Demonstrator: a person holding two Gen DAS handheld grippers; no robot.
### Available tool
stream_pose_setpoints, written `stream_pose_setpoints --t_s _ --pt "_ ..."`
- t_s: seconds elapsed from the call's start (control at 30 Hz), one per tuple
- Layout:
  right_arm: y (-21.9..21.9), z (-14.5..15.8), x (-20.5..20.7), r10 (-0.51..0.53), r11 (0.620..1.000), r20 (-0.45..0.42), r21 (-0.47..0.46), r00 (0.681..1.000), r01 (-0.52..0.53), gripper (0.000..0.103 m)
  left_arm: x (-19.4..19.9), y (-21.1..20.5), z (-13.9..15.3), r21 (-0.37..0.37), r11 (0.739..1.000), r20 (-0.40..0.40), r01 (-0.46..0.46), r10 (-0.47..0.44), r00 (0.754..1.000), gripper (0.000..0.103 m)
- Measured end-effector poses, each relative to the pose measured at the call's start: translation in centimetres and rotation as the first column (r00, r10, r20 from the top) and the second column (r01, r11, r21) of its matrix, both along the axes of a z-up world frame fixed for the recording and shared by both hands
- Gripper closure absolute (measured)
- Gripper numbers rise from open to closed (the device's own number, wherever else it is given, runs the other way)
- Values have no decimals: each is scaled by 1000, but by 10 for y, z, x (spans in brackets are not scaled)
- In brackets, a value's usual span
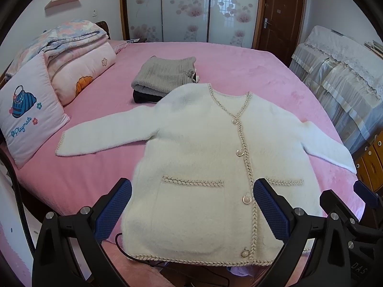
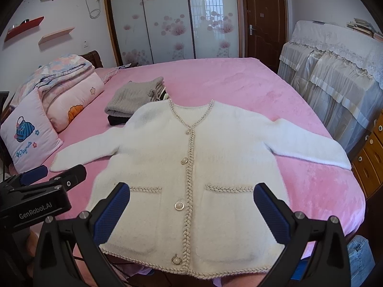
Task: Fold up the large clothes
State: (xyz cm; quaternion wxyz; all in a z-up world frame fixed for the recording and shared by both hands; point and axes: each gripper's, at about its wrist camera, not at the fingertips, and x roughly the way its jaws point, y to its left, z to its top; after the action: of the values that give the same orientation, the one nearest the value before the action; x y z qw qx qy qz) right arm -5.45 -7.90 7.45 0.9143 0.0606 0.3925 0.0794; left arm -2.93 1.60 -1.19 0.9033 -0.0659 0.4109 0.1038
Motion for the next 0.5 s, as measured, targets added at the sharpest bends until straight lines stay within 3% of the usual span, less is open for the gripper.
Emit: stream_pose_setpoints --t_s 0.27,0.5 --pt "-15 -7 2 -38 998 -31 40 999 39 0 0 -12 0 40 999 -2 19 -19 1000 2" --pt "-28 -6 -3 -49 997 -8 57 999 50 0 -3 -22 2 44 999 -6 26 -26 1000 2"
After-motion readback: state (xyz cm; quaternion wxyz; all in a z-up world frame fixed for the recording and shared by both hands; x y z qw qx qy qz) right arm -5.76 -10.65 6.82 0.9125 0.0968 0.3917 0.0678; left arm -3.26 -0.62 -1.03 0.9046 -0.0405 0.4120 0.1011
